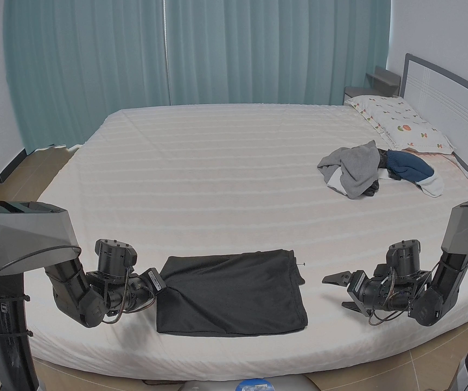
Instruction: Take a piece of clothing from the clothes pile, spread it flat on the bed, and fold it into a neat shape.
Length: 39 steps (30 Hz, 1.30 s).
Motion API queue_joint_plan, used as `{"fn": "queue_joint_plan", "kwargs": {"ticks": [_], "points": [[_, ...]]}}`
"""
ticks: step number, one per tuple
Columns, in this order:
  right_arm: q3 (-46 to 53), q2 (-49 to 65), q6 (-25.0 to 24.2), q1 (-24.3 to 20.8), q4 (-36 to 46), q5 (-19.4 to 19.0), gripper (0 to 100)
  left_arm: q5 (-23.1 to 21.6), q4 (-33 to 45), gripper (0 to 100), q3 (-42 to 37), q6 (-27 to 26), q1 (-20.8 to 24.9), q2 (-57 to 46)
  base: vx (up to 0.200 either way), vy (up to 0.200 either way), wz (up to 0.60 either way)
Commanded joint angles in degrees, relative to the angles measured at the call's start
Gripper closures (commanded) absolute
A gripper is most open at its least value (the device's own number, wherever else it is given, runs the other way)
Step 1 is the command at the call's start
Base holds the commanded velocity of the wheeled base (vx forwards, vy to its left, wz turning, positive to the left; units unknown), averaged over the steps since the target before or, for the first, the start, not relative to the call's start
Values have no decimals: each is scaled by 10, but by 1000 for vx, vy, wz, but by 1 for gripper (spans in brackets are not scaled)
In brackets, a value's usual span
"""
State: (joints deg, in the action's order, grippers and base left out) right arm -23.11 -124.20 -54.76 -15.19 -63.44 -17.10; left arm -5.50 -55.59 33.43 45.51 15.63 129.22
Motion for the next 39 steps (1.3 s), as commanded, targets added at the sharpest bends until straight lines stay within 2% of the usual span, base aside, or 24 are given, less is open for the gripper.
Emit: {"fn": "queue_joint_plan", "kwargs": {"ticks": [1,6,31,32,39], "points": [[1,-1,0,0,0,0,0,0,5,100,-5,0,3,-3,0,200,0],[1,-1,0,0,0,0,0,1,27,100,-2,-1,3,-3,0,200,0],[1,-1,1,1,0,0,0,8,29,100,-14,0,30,-1,0,0,0],[1,-1,1,1,0,0,0,8,29,0,-14,0,30,-1,0,0,0],[4,0,1,1,0,1,0,8,29,0,-13,0,30,-5,0,0,0]]}}
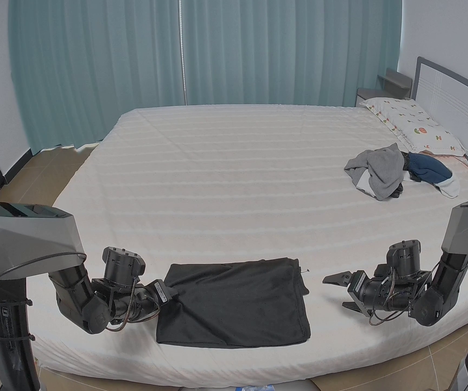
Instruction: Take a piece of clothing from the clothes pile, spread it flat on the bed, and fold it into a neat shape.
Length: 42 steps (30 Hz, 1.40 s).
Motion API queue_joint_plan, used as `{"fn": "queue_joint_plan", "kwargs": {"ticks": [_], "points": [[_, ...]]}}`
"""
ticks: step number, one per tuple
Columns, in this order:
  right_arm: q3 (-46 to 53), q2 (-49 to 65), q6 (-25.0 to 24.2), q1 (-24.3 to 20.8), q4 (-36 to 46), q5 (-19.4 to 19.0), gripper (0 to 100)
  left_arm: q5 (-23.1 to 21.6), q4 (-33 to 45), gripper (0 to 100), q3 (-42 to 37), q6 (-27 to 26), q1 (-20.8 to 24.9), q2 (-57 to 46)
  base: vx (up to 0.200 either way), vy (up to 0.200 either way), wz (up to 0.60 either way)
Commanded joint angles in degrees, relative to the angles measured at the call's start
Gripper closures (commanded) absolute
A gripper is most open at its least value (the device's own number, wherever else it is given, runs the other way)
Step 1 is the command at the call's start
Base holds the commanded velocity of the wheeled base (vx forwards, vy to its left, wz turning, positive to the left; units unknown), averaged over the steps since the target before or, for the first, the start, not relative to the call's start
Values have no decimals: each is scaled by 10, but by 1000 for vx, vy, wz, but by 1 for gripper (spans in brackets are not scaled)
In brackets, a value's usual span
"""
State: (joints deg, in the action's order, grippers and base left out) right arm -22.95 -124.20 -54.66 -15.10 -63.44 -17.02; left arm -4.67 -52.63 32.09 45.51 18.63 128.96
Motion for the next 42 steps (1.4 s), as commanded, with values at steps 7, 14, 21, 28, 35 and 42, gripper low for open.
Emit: {"fn": "queue_joint_plan", "kwargs": {"ticks": [7,14,21,28,35,42], "points": [[12,9,5,-9,-17,2,0,0,-1,0,-13,1,-11,-50,0,0,0],[22,29,20,-44,-18,77,0,55,-16,0,-77,0,-12,-134,0,0,0],[80,137,54,-43,-12,103,0,67,-38,0,-132,0,-31,-251,0,0,0],[163,305,134,-39,8,171,0,98,8,0,-178,-7,-30,-457,0,0,0],[230,483,257,-36,23,233,0,171,111,0,-199,-87,-31,-665,0,0,0],[230,732,351,-9,220,247,0,224,256,0,-195,-205,-32,-874,0,0,0]]}}
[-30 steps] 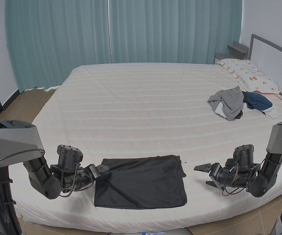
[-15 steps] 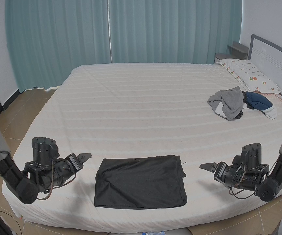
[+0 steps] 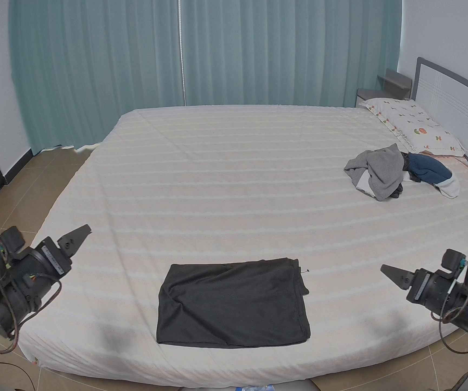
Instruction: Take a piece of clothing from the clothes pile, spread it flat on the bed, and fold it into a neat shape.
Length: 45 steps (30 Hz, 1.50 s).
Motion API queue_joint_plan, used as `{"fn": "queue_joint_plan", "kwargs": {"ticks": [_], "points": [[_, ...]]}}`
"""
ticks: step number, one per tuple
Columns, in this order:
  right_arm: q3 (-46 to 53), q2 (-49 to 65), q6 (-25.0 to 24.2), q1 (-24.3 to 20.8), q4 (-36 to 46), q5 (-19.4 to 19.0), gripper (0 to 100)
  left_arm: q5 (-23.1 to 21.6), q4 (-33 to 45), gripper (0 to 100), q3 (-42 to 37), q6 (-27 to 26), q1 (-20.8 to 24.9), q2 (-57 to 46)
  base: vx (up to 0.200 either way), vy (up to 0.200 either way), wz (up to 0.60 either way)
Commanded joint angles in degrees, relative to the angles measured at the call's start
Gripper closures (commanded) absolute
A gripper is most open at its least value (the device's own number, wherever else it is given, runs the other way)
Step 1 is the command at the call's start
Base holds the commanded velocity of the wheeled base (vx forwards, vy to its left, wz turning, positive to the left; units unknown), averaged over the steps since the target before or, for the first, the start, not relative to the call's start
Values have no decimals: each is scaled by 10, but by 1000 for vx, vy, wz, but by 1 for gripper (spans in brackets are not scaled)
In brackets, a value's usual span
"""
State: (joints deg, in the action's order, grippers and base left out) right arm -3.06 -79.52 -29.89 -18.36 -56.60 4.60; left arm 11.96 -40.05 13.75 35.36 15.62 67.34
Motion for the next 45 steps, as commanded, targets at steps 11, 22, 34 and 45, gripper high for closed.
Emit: {"fn": "queue_joint_plan", "kwargs": {"ticks": [11,22,34,45], "points": [[-34,587,154,64,494,22,0,108,305,0,0,-247,-45,-512,0,0,0],[-27,717,257,147,529,-11,0,110,352,0,11,-324,-106,-620,0,0,0],[-31,794,328,184,607,-48,0,102,437,0,0,-357,-161,-672,0,0,0],[31,794,360,185,522,-48,0,56,262,0,-138,-355,-160,-673,0,0,0]]}}
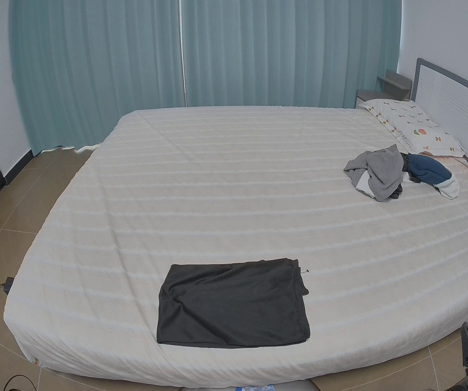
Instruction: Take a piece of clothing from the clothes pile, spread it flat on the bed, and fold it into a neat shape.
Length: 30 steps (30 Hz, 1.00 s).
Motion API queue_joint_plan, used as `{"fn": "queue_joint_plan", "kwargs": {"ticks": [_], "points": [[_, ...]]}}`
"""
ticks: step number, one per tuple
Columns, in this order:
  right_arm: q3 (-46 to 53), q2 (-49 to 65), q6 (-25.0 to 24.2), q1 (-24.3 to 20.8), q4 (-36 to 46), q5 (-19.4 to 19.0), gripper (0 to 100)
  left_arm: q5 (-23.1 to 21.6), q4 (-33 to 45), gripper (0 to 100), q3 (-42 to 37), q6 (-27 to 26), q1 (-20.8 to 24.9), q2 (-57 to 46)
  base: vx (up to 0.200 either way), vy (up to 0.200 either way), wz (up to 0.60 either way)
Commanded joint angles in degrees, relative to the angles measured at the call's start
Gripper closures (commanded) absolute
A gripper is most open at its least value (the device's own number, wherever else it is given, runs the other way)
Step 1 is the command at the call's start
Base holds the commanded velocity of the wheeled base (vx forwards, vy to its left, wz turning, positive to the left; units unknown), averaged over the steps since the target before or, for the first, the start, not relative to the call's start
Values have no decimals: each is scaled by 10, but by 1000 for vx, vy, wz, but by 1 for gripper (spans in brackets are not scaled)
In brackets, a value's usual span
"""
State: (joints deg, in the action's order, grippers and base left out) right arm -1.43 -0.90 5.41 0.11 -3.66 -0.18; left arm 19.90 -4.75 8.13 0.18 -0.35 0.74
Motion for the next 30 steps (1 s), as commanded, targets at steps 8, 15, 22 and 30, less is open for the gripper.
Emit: {"fn": "queue_joint_plan", "kwargs": {"ticks": [8,15,22,30], "points": [[14,8,-10,1,-6,-4,0,-51,15,0,-81,15,0,-6,0,0,0],[1,6,-47,3,72,-3,0,-91,12,0,-81,9,0,-7,0,0,0],[5,6,-47,3,59,-3,0,-159,13,0,-80,13,0,-6,0,0,0],[11,7,-50,2,44,-7,0,-188,46,0,-80,18,0,-7,0,0,0]]}}
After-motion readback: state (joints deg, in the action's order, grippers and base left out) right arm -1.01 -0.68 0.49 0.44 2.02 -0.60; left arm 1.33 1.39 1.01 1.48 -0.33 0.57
